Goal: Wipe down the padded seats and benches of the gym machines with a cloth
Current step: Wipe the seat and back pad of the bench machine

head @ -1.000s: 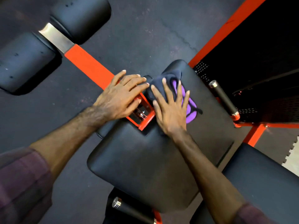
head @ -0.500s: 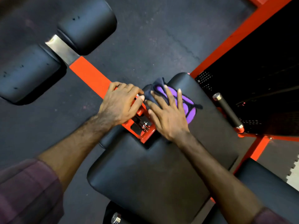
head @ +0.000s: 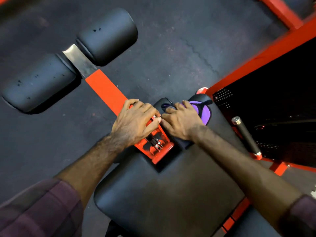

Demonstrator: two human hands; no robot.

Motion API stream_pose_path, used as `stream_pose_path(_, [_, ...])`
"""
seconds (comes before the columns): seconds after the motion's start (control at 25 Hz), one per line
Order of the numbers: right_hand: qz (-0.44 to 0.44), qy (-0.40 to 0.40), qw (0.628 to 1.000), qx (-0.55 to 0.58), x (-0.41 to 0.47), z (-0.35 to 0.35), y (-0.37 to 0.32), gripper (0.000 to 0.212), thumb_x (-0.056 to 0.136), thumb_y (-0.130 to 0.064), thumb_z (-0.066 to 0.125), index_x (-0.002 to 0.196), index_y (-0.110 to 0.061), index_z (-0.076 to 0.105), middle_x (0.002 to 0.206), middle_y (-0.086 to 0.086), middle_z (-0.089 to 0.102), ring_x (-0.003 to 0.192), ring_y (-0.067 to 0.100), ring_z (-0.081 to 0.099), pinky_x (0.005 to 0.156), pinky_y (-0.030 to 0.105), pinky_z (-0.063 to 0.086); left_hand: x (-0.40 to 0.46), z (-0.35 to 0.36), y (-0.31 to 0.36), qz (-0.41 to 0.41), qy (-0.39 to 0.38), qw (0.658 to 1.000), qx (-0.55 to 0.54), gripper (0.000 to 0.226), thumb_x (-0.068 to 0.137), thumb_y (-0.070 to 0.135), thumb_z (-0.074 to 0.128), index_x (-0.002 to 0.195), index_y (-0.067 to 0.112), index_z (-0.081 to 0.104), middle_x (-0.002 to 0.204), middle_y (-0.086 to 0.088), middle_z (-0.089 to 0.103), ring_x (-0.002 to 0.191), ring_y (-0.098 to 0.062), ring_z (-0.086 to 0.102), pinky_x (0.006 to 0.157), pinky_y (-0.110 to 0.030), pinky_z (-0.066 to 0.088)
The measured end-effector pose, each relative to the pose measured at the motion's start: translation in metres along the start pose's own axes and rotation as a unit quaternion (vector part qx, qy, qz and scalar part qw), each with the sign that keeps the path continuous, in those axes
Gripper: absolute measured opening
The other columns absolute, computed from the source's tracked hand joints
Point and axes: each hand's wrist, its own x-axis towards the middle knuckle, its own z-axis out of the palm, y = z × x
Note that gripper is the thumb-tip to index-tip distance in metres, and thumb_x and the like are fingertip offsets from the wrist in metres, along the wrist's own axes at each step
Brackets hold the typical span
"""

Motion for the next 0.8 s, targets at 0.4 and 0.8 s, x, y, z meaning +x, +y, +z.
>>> stream_pose_path(0.4, [0.004, 0.028, 0.999, -0.021, 0.015, -0.008, 0.032, 0.061, 0.099, -0.062, 0.021, 0.106, -0.034, 0.074, 0.114, -0.003, 0.072, 0.106, 0.031, 0.065, 0.094, 0.047, 0.04, 0.0, -0.001, 0.001, -0.008, -0.003, 1.0, -0.019, 0.031, 0.106, 0.051, 0.042, 0.11, 0.033, 0.067, 0.112, 0.011, 0.069, 0.104, -0.019, 0.062, 0.11, -0.044, 0.035])
stream_pose_path(0.8, [0.078, 0.072, 0.994, 0.011, 0.013, -0.001, 0.039, 0.054, 0.098, -0.065, 0.035, 0.104, -0.035, 0.079, 0.111, -0.005, 0.073, 0.108, 0.031, 0.063, 0.103, 0.051, 0.037, 0.002, -0.004, 0.002, -0.01, -0.026, 0.999, -0.018, 0.033, 0.107, 0.051, 0.04, 0.114, 0.034, 0.067, 0.117, 0.015, 0.069, 0.107, -0.015, 0.061, 0.113, -0.044, 0.033])
